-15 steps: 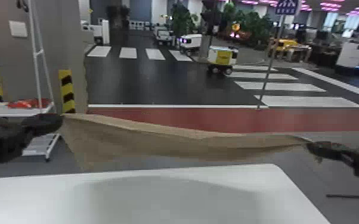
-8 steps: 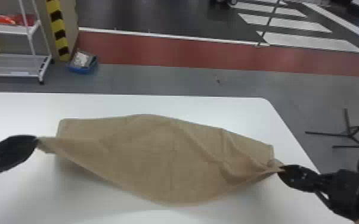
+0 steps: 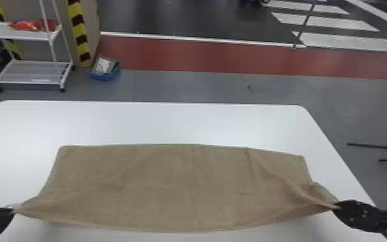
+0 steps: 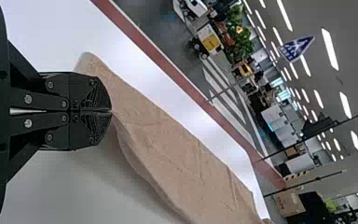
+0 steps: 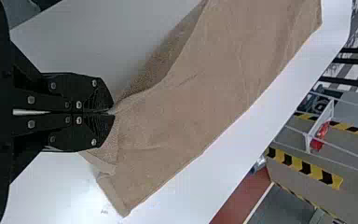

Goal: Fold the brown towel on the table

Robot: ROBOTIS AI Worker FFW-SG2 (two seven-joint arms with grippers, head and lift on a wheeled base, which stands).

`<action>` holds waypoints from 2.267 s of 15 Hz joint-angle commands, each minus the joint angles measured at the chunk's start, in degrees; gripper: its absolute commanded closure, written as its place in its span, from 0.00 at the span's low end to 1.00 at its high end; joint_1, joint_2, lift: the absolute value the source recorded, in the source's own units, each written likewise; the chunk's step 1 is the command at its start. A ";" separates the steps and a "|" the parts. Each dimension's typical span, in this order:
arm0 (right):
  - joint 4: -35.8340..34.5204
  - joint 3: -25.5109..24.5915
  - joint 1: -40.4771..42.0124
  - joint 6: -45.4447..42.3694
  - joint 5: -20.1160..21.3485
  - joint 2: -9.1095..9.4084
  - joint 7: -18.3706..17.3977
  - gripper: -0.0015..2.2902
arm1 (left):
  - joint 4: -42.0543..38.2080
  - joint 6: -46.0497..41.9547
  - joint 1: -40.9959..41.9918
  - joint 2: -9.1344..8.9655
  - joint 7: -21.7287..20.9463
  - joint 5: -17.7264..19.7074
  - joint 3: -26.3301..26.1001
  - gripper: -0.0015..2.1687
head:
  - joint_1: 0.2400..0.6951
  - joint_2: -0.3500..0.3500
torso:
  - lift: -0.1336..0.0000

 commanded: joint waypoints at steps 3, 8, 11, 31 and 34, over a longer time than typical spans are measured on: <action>3.51 -3.80 -0.28 -1.40 1.15 -1.86 0.28 0.98 | -0.06 -0.29 0.01 0.18 -4.37 -0.31 1.39 0.62 | 1.00 0.13 | 0.16; 6.68 -2.30 -6.61 3.53 2.38 -3.26 0.28 0.98 | -1.90 2.87 -2.53 0.00 -6.40 -6.73 -2.48 0.62 | 1.00 0.03 | 0.16; 9.23 1.83 -13.99 9.68 7.21 -4.93 0.28 0.98 | -3.05 12.36 -7.37 0.35 -6.48 -13.49 -6.87 0.62 | 1.00 0.02 | 0.16; 35.15 25.47 -43.43 22.51 26.37 -11.17 0.28 0.98 | 7.76 33.11 -27.67 3.69 -5.17 -30.02 -19.27 0.62 | 1.00 0.14 | 0.16; 35.86 25.03 -44.05 23.56 26.28 -10.12 0.28 0.42 | 8.11 33.11 -26.62 3.52 -0.07 -28.88 -19.35 0.21 | 1.00 0.16 | 0.16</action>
